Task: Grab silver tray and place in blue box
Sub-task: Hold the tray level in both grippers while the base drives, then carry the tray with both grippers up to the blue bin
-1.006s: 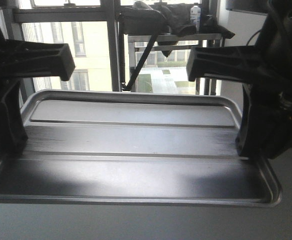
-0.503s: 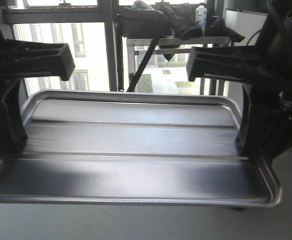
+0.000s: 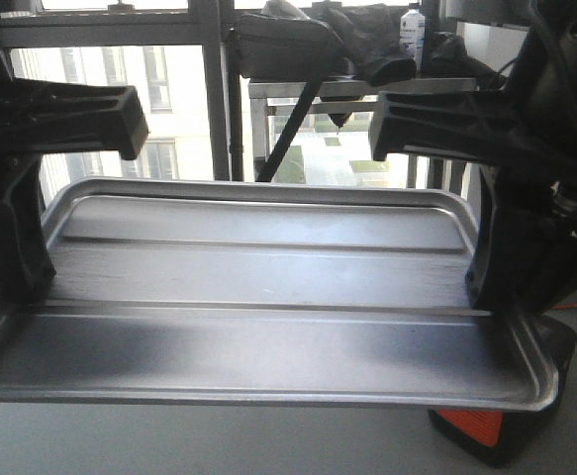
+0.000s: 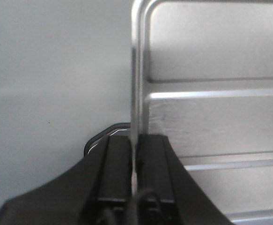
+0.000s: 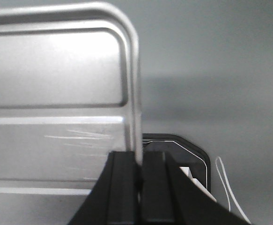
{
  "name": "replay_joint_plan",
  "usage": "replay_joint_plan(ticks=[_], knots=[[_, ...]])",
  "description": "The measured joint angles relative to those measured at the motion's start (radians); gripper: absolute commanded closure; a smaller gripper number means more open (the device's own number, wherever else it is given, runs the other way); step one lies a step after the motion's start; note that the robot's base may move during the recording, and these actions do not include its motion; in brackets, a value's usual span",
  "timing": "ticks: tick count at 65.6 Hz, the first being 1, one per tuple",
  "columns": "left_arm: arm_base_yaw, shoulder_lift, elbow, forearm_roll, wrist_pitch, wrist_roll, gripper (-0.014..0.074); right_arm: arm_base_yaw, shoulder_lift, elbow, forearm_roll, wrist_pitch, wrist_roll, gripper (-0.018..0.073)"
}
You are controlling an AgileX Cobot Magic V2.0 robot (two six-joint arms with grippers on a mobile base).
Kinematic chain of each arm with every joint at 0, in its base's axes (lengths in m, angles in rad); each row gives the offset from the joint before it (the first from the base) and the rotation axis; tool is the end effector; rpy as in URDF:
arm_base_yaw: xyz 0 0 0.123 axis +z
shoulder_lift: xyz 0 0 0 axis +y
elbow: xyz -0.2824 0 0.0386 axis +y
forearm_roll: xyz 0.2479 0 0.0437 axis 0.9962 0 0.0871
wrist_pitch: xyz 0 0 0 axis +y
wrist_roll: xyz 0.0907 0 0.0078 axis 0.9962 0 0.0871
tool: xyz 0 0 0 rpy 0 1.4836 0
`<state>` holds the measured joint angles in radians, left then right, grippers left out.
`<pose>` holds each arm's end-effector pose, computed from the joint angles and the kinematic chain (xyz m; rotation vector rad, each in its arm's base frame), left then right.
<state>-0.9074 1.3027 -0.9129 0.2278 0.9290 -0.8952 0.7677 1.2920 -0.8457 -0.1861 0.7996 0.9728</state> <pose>0.1602 -0.1782 0.2677 0.1627 2.7611 -0.1937 0.1801 0.1570 0.2551 0.1412 2.7371 0.2953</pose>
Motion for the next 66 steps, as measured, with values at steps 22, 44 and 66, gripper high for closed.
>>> replay_joint_plan(ticks=[22,44,66], knots=[[0.000,0.000,0.000,0.000,0.000,0.000,0.0602,0.000,0.000,0.000,0.000,0.000,0.000,0.0502],[0.000,0.000,0.000,0.000,0.000,0.000,0.0602,0.000,0.000,0.000,0.000,0.001,0.000,0.0502],[0.000,0.000,0.000,0.000,0.000,0.000,0.0602,0.000,0.000,0.000,-0.002,0.001,0.000,0.0502]])
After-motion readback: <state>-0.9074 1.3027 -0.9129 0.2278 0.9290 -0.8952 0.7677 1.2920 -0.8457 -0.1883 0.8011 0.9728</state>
